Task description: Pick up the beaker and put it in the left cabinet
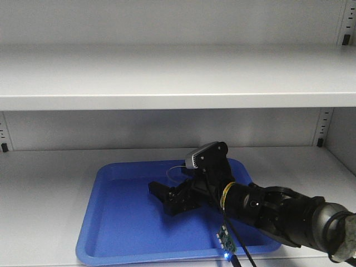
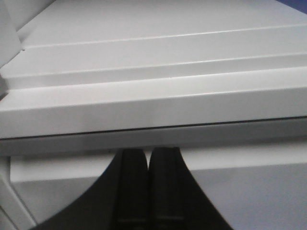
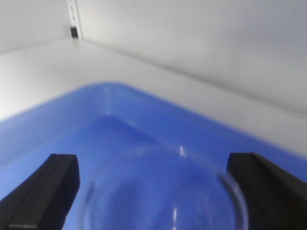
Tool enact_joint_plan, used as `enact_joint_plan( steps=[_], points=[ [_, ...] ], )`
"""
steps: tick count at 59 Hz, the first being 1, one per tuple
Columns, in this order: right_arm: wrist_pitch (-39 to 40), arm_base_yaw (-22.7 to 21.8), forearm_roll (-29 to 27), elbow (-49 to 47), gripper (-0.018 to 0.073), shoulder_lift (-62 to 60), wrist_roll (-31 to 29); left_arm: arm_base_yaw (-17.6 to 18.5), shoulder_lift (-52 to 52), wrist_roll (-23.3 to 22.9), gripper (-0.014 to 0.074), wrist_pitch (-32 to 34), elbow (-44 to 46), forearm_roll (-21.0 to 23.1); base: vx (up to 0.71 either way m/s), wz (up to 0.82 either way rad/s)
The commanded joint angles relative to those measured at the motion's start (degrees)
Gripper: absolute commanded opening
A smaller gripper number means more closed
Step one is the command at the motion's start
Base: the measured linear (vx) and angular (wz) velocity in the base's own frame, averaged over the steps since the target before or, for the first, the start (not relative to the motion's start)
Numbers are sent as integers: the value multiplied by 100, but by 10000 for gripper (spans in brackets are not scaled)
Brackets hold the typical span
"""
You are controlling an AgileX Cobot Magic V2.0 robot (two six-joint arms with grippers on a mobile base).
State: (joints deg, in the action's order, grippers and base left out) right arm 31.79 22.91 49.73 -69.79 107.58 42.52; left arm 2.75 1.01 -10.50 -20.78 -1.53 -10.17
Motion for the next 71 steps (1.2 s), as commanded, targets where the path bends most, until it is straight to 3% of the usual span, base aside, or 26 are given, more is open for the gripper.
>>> enact_joint_plan(
  steps=[1, 17, 24, 32, 40, 53, 71],
  points=[
    [357, -18, -116, -183, 655, -538, -151, 31, 56, -23, 3, 429, 89, -19, 0, 0],
    [357, -18, -116, -183, 586, -915, -156, 31, 56, -23, 3, 429, 89, -19, 0, 0],
    [337, -18, -116, -183, 498, -961, -156, 31, 56, -23, 3, 429, 89, -19, 0, 0],
    [1, -18, -105, -179, 283, -1056, -112, 31, 56, -23, 3, 429, 89, -19, 0, 0],
    [-709, -18, -94, -167, -16, -1260, 162, 31, 56, -23, 3, 429, 89, -19, 0, 0],
    [-1855, -253, -89, -139, -8, -1518, 322, 31, 56, -23, 3, 429, 89, -19, 0, 0],
    [-1866, -849, -96, 804, -2, -2124, 323, 31, 56, -23, 3, 429, 89, -19, 0, 0]
  ],
)
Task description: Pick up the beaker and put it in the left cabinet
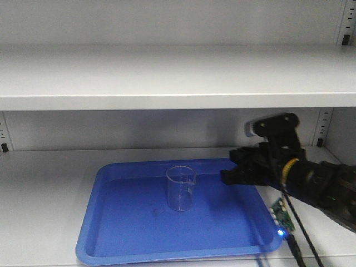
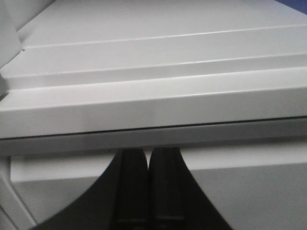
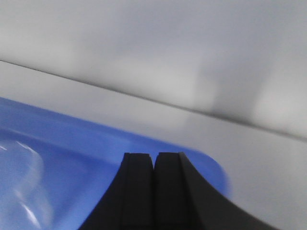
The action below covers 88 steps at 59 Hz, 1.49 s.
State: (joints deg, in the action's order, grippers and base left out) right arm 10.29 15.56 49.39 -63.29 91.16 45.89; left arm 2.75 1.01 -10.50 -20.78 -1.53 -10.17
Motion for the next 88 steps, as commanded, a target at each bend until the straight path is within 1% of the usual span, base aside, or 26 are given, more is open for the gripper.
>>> enact_joint_plan(
  steps=[1, 8, 19, 25, 31, 42, 52, 61, 80, 82, 85, 88],
  points=[
    [285, -113, -62, 210, -2, -530, -19, 31, 56, -23, 3, 429, 89, -19, 0, 0],
    [242, -120, -57, 666, -2, -933, -19, 31, 56, -23, 3, 429, 89, -19, 0, 0],
    [-40, -120, -41, 1688, -2, -1962, -57, 31, 56, -23, 3, 429, 89, -19, 0, 0],
    [-201, -120, -41, 2326, -2, -2741, -57, 31, 56, -23, 3, 429, 89, -19, 0, 0],
    [-202, -120, -41, 2937, -2, -3467, -39, 31, 56, -23, 3, 429, 89, -19, 0, 0],
    [-202, -120, -45, 3759, -2, -4739, -14, 31, 56, -23, 3, 429, 89, -19, 0, 0],
    [-253, -120, -45, 4240, -1, -5685, -14, 31, 56, -23, 3, 429, 89, -19, 0, 0],
    [-259, -120, -45, 4512, -2, -6183, -14, 31, 56, -23, 3, 429, 89, -19, 0, 0],
    [-367, -120, -50, 4663, -2, -6346, -14, 31, 56, -23, 3, 429, 89, -19, 0, 0],
    [-367, -120, -125, 4663, -2, -6338, -14, 31, 56, -23, 3, 429, 89, -19, 0, 0],
    [-385, -120, -536, 4663, -2, -6338, -90, 31, 56, -23, 3, 429, 89, -19, 0, 0],
    [-525, -126, -1257, 4663, -2, -6345, -395, 31, 56, -23, 3, 429, 89, -19, 0, 0]
  ],
)
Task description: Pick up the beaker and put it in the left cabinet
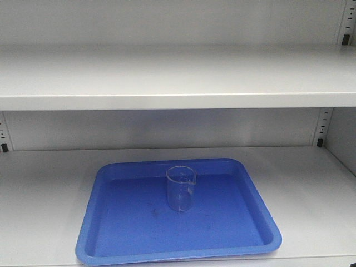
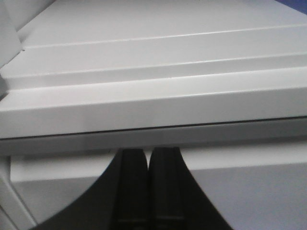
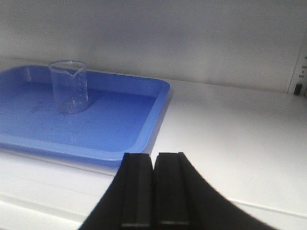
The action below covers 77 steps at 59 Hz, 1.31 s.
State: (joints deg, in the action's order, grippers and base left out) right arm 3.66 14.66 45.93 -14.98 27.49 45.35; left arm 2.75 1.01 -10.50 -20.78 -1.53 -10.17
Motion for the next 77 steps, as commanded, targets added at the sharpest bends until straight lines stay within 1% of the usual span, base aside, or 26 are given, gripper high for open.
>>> enact_joint_plan(
  steps=[1, 2, 3, 5, 8, 12, 13, 16, 17, 20, 25, 31, 36, 38, 41, 44, 46, 50, 55, 65, 77],
  points=[
    [39, -43, -1167, -168, -2, 16, -476, 31, 56, -23, 3, 429, 89, -19, 0, 0],
    [-31, -43, -1428, -168, -2, 9, -643, 31, 56, -23, 3, 429, 89, -19, 0, 0],
    [-136, -63, -1821, -168, -2, 4, -950, 31, 56, -23, 3, 429, 89, -19, 0, 0],
    [-248, -104, -2365, -168, -2, 4, -1415, 31, 56, -23, 3, 429, 89, -19, 0, 0],
    [-467, -187, -3492, -168, -2, -10, -2456, 31, 56, -23, 3, 429, 89, -19, 0, 0],
    [-620, -360, -4491, -168, -2, -40, -3471, 31, 56, -23, 3, 429, 89, -19, 0, 0],
    [-633, -427, -4789, -168, -2, -62, -3826, 31, 56, -23, 3, 429, 89, -19, 0, 0],
    [-644, -591, -5199, -165, -2, -171, -4467, 31, 56, -23, 3, 429, 89, -19, 0, 0],
    [-644, -639, -5237, -165, -2, -213, -4588, 31, 56, -23, 3, 429, 89, -19, 0, 0],
    [-621, -818, -5235, -124, -2, -381, -4795, 31, 56, -23, 3, 429, 89, -19, 0, 0],
    [-429, -1096, -5029, 113, -2, -742, -4692, 31, 56, -23, 3, 429, 89, -19, 0, 0],
    [-112, -1304, -4457, 662, -1, -1301, -4149, 31, 56, -23, 3, 429, 89, -19, 0, 0],
    [197, -1318, -3835, 1205, -1, -1801, -3575, 31, 56, -23, 3, 429, 89, -19, 0, 0],
    [340, -1318, -3735, 1452, -1, -2004, -3454, 31, 56, -23, 3, 429, 89, -19, 0, 0],
    [570, -1318, -3749, 1725, -1, -2218, -3410, 31, 56, -23, 3, 429, 89, -19, 0, 0],
    [161, -1318, -3842, 1681, -1, -2424, -3431, 31, 56, -23, 3, 429, 89, -19, 0, 0],
    [58, -1318, -3869, 1673, -1, -2502, -3498, 31, 56, -23, 3, 429, 89, -19, 0, 0],
    [30, -1330, -3950, 1697, -1, -2610, -3665, 31, 56, -23, 3, 429, 89, -19, 0, 0],
    [41, -1330, -4000, 1697, -1, -2682, -3670, 31, 56, -23, 3, 429, 89, -19, 0, 0],
    [41, -1330, -3999, 1697, -1, -2822, -3670, 31, 56, -23, 3, 429, 89, -19, 0, 0],
    [55, -1330, -3846, 1697, -1, -2890, -3670, 31, 56, -23, 3, 429, 89, -19, 0, 0]
  ],
)
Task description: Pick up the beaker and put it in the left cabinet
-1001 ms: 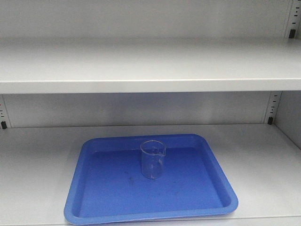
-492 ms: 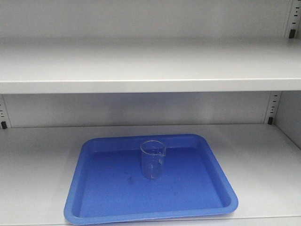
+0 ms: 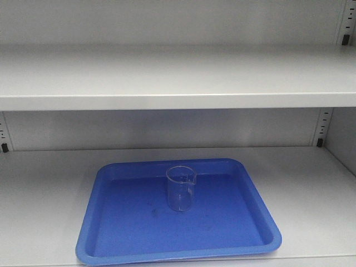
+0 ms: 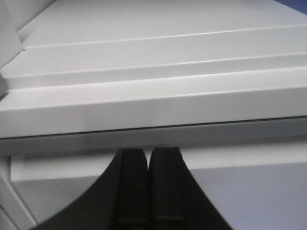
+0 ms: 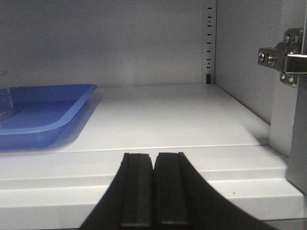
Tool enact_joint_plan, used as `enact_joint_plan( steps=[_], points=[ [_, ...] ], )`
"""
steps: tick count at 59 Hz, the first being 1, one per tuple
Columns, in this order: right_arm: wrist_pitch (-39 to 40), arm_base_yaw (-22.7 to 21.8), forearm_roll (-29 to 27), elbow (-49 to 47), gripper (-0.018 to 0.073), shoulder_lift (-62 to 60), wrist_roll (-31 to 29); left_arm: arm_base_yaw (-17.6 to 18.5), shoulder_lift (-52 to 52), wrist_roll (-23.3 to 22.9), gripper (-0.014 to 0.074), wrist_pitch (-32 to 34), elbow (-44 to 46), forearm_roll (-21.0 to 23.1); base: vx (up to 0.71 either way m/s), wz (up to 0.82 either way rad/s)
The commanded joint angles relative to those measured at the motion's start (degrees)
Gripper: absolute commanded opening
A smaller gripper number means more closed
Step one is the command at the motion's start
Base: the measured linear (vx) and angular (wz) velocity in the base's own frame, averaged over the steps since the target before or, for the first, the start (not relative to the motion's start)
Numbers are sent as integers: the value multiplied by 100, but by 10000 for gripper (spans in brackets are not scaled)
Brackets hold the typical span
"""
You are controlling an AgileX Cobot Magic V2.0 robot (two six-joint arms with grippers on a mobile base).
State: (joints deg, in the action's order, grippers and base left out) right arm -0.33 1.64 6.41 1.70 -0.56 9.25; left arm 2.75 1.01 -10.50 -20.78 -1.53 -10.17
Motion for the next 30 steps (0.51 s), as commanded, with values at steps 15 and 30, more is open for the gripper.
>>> enact_joint_plan(
  steps=[15, 30],
  points=[
    [446, -27, 107, 28, -1, -84, -60, 31, 56, -23, 3, 429, 89, -19, 0, 0],
    [446, -27, 107, 28, -1, -84, -60, 31, 56, -23, 3, 429, 89, -19, 0, 0]
  ],
)
